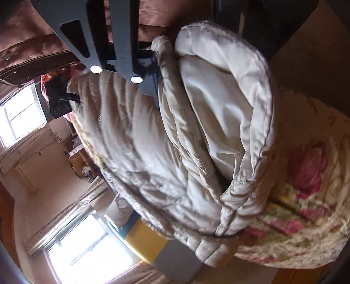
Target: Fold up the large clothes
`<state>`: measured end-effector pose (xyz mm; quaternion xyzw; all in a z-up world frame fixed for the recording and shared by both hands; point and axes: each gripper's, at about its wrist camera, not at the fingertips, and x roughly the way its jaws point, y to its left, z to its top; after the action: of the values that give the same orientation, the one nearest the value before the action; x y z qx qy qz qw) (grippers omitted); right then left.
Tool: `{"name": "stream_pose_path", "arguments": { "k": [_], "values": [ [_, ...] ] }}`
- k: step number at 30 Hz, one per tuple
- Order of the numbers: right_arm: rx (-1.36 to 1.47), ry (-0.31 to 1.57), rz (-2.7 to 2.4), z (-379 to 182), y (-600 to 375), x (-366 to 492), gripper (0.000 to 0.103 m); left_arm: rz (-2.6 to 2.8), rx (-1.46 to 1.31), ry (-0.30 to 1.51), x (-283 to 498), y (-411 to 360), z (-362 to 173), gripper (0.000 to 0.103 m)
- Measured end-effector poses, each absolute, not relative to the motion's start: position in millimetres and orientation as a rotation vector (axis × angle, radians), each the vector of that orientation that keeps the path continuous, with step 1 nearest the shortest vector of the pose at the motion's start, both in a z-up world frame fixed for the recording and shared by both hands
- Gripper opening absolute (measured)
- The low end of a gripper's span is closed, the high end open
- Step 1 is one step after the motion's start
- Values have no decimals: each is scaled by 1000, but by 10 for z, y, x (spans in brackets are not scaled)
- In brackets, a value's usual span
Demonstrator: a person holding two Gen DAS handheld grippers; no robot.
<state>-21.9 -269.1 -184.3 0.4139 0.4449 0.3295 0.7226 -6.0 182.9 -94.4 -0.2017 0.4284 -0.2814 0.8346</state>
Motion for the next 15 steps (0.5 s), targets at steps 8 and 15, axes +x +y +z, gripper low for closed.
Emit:
{"name": "stream_pose_path", "arguments": {
  "k": [8, 15],
  "values": [
    [947, 669, 829, -1269, -2907, -347, 22, -665, -610, 691, -254, 1969, -376, 15],
    [958, 512, 867, -944, -3058, -504, 22, -761, -655, 579, -423, 1912, 14, 14]
  ]
}}
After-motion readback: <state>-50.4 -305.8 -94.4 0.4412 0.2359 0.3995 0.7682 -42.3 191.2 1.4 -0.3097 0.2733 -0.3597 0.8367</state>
